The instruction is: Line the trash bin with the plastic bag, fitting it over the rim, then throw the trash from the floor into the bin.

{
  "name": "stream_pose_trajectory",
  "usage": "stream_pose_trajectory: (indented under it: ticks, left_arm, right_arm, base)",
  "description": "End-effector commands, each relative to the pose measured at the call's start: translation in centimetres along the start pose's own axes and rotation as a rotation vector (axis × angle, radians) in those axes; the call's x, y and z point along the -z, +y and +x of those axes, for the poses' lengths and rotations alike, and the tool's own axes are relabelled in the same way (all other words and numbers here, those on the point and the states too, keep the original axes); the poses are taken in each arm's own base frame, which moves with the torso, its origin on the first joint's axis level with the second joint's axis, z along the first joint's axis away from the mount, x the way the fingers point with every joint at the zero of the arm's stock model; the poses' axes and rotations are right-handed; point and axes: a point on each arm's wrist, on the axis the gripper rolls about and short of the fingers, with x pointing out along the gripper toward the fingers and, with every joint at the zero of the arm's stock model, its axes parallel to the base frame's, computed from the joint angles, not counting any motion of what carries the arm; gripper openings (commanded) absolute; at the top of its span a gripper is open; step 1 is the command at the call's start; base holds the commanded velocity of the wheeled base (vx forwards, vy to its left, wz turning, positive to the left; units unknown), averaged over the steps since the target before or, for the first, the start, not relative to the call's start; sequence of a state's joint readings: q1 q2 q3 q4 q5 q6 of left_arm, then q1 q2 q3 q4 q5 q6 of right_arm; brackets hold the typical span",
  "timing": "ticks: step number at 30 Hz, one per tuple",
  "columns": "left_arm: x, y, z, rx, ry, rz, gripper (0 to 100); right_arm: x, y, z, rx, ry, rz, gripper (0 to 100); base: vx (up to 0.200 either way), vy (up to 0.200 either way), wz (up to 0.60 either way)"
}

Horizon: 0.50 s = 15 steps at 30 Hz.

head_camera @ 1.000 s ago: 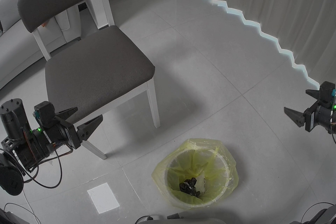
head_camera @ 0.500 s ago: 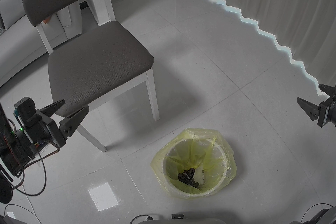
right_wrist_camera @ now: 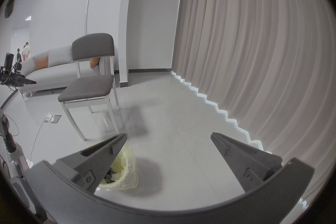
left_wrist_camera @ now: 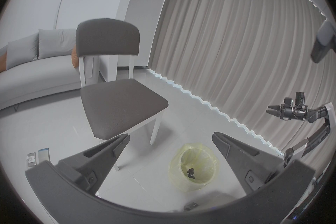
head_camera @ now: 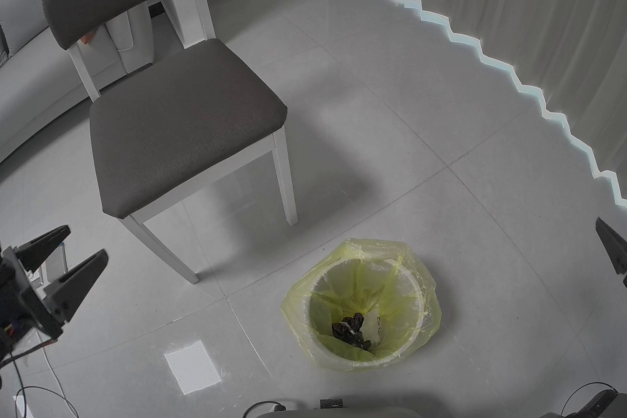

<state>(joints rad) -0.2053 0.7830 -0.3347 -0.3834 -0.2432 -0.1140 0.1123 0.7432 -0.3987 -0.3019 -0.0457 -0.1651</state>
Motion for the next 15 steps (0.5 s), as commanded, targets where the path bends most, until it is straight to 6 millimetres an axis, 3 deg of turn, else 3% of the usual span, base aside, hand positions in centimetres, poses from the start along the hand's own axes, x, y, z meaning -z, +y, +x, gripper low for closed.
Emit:
stream_pose_trajectory:
  ticks: [1, 8, 11, 12, 15]
  left_arm:
    - [2.4, -1.4, -6.8, -0.034, -0.152, 0.049, 100]
    - [6.2, -2.3, -9.6, -0.075, -0.241, 0.087, 100]
    - [7.7, -2.7, -10.3, -0.074, -0.252, 0.097, 100]
    - [8.9, -2.7, -10.5, -0.069, -0.230, 0.096, 100]
    - [10.0, -2.1, -10.0, -0.166, -0.196, 0.107, 100]
  right_arm:
    - [4.6, 0.4, -6.8, 0.091, -0.120, 0.019, 100]
    - [7.5, 1.4, -10.6, 0.087, -0.161, 0.025, 100]
    - [8.8, 1.8, -11.0, 0.019, -0.185, 0.057, 100]
    - [9.7, 2.0, -10.6, -0.022, -0.168, 0.099, 100]
    - [11.0, 2.1, -9.9, -0.041, -0.134, 0.149, 100]
  base:
    - [0.000, 0.000, 0.00]
    - [0.000, 0.000, 0.00]
    - [0.000, 0.000, 0.00]
    - [0.000, 0.000, 0.00]
    - [0.000, 0.000, 0.00]
